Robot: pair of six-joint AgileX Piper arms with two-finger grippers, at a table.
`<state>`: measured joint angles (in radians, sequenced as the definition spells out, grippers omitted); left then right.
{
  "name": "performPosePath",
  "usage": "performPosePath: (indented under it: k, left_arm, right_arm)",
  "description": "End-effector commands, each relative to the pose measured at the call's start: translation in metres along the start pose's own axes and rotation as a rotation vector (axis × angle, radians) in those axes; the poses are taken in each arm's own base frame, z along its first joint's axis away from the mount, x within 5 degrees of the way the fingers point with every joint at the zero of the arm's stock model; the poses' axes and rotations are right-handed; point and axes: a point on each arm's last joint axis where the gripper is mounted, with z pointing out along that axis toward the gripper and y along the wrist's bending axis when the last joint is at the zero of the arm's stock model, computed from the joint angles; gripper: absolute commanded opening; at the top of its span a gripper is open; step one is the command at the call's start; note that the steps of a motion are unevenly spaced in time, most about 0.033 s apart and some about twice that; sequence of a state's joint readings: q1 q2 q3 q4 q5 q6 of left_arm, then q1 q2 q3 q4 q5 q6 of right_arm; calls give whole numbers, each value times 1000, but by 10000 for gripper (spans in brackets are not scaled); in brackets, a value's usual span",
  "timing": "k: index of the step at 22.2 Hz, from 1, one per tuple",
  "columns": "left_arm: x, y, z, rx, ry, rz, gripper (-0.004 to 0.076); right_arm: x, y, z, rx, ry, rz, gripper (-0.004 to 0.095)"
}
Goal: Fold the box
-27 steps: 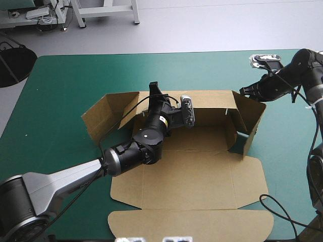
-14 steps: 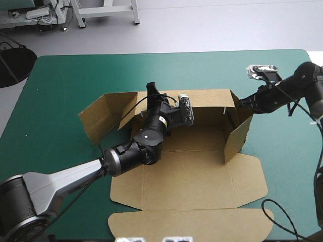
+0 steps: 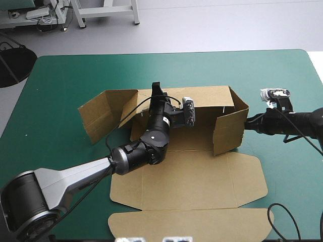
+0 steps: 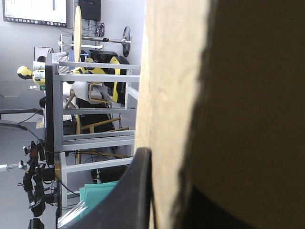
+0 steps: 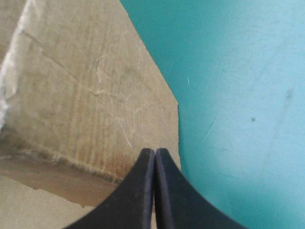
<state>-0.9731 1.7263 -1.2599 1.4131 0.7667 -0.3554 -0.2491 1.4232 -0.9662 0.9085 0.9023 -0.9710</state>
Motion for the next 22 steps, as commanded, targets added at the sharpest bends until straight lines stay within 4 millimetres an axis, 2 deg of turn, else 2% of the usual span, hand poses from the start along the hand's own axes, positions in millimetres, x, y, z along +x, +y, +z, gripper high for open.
performPosePath:
  k: [1, 4, 6, 8, 10, 13, 22]
  left_arm:
    - [2, 9, -7, -5, 15, -60, -9]
    - [2, 11, -7, -27, 9, -47, -9]
    - [2, 12, -7, -34, 14, -45, -9]
    - [2, 12, -7, -37, 17, -44, -9]
    - [3, 12, -7, -38, 20, -44, -9]
    - [3, 12, -7, -38, 20, -44, -9]
    - [3, 13, -7, -40, 26, -44, -9]
  right_arm:
    - [-10, 9, -11, -22, -114, -93, -16]
    - [-10, 9, -12, -15, -93, -131, 11]
    - [-6, 9, -15, 16, -49, -185, 132]
    - [-4, 9, -19, 46, -23, -234, 293]
    - [-5, 14, -23, 42, -43, -309, 372]
    - [-8, 20, -19, 7, -68, -416, 379]
    - [-5, 28, -15, -48, -34, -441, 379]
